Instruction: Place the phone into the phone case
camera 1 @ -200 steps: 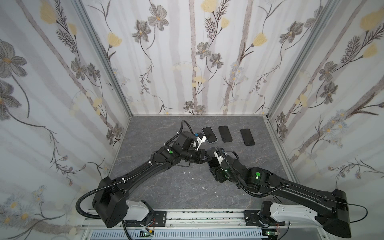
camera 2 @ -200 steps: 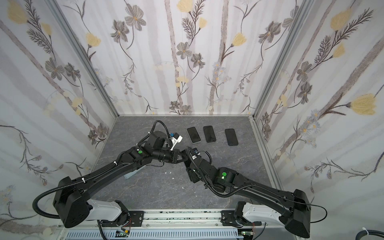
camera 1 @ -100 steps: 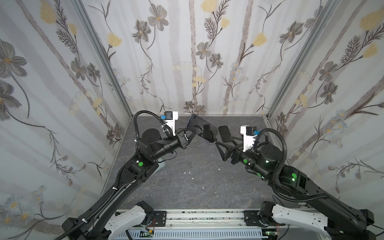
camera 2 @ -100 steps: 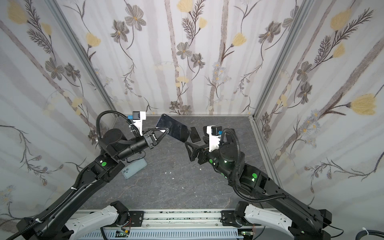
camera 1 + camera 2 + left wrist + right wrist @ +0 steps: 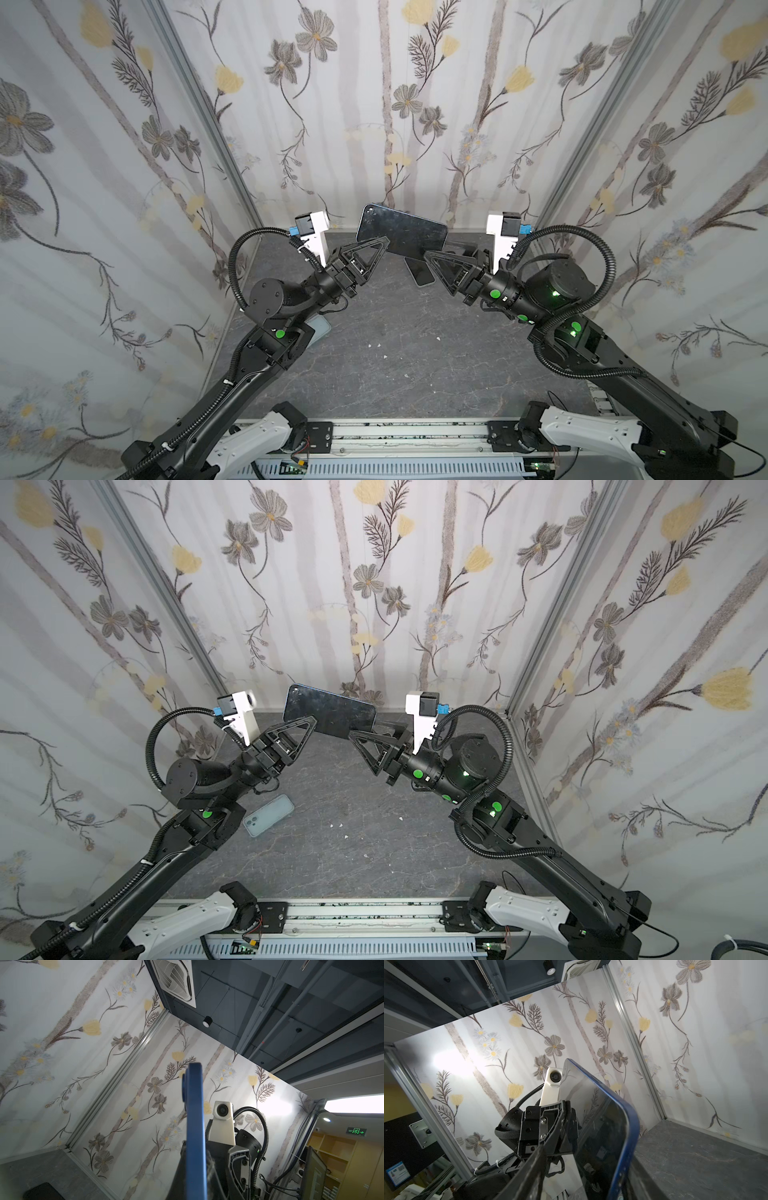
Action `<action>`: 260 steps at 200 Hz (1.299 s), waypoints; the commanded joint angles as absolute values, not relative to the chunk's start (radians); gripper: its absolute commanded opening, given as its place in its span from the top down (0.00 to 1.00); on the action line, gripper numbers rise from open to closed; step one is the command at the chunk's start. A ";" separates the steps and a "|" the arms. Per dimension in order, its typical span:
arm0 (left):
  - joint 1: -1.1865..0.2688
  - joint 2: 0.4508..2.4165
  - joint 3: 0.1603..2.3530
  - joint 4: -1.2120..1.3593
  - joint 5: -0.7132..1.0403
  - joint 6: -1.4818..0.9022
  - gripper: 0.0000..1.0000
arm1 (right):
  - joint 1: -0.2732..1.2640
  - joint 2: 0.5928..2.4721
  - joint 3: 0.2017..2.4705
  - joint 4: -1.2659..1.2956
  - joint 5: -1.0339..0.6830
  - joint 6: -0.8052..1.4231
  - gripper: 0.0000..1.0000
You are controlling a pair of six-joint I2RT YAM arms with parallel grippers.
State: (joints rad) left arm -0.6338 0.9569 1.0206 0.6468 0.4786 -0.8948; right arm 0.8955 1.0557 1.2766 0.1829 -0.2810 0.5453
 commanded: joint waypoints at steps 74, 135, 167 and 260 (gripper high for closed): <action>-0.634 0.862 0.957 0.661 0.448 -0.852 0.98 | 0.887 1.091 1.312 0.289 -0.428 0.564 1.00; -0.630 0.709 0.954 0.006 -0.178 -0.666 0.37 | 0.839 1.037 1.298 0.018 -0.033 0.569 1.00; -0.584 0.739 0.930 -0.340 -0.425 -0.693 0.33 | 0.827 1.026 1.282 -0.080 0.081 0.577 1.00; -0.155 0.912 0.589 -0.182 0.042 -0.778 0.29 | 0.827 1.026 1.273 -0.155 0.087 0.580 1.00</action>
